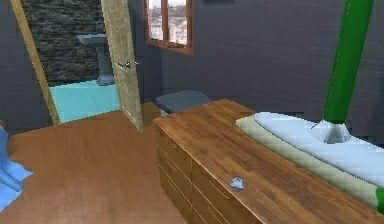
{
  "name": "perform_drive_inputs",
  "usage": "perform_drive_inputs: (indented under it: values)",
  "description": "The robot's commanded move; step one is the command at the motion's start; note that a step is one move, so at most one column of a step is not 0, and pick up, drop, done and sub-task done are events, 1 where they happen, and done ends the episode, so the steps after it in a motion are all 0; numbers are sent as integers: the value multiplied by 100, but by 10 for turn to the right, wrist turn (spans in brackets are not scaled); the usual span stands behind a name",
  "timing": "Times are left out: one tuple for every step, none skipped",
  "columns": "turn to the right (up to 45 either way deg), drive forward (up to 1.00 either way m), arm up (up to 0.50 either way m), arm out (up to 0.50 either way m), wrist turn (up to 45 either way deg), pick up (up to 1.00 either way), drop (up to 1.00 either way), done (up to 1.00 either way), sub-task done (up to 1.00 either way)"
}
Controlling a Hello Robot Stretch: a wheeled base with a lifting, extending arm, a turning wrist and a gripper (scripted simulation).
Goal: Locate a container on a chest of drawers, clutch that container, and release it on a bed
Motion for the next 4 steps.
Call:
perform_drive_inputs:
  values:
    - [0, 0, 0, 0, -450, 0, 0, 0, 0]
    - [0, 0, 0, 0, -450, 0, 0, 0, 0]
    - [0, 0, 0, 0, -240, 0, 0, 0, 0]
    - [0, 0, 0, -40, 0, 0, 0, 0, 0]
